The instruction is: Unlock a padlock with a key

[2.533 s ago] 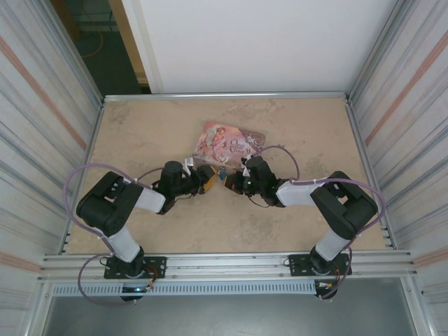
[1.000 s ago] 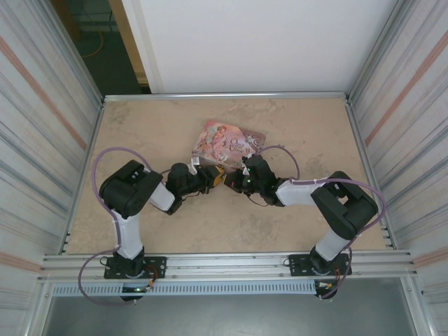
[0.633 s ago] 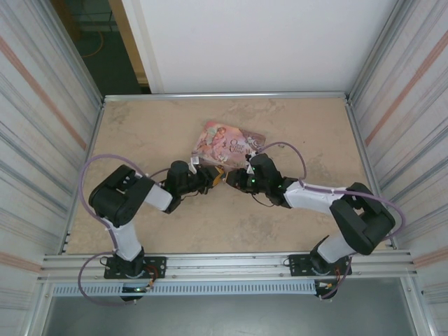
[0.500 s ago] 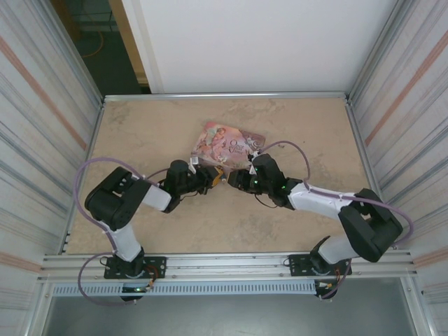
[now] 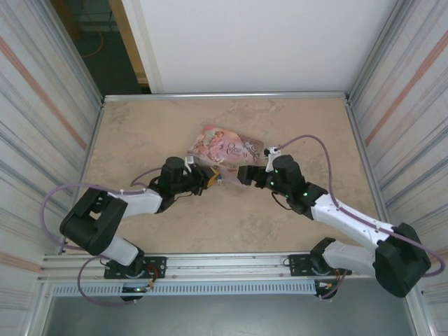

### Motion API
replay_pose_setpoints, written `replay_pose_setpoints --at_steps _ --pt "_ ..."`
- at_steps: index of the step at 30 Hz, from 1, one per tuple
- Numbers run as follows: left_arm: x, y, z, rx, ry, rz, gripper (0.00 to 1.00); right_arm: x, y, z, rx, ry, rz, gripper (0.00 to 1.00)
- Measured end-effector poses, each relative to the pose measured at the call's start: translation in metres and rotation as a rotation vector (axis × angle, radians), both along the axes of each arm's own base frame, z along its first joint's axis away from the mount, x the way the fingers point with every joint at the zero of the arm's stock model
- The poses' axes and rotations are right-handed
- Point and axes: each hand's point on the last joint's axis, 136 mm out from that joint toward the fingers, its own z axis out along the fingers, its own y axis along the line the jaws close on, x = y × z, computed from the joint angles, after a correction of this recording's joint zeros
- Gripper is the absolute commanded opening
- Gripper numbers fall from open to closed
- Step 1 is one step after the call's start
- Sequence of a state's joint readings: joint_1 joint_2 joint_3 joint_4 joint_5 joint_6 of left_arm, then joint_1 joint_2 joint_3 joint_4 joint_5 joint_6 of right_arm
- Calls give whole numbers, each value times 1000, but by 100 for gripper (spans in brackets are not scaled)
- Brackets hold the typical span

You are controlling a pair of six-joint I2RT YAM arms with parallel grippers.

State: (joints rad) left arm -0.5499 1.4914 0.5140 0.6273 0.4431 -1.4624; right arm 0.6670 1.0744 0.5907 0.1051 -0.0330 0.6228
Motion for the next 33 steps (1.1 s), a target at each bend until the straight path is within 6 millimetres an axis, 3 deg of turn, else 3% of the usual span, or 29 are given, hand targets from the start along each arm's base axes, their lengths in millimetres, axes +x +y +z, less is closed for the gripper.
replay_pose_setpoints --at_steps 7,14,18,25,33 --pt "-12 7 -3 54 84 -2 0 -12 -17 20 -148 -234 50 95" --pt "-7 1 8 73 108 -24 0 -37 -8 25 -424 -515 215 92" --pt "-9 1 7 79 124 -30 0 -42 1 13 -622 -610 298 89" --pt "-11 2 5 83 138 -35 0 -48 17 -32 -965 -678 480 83" --pt "-12 1 5 81 139 -38 0 -37 35 -30 -1044 -715 522 70"
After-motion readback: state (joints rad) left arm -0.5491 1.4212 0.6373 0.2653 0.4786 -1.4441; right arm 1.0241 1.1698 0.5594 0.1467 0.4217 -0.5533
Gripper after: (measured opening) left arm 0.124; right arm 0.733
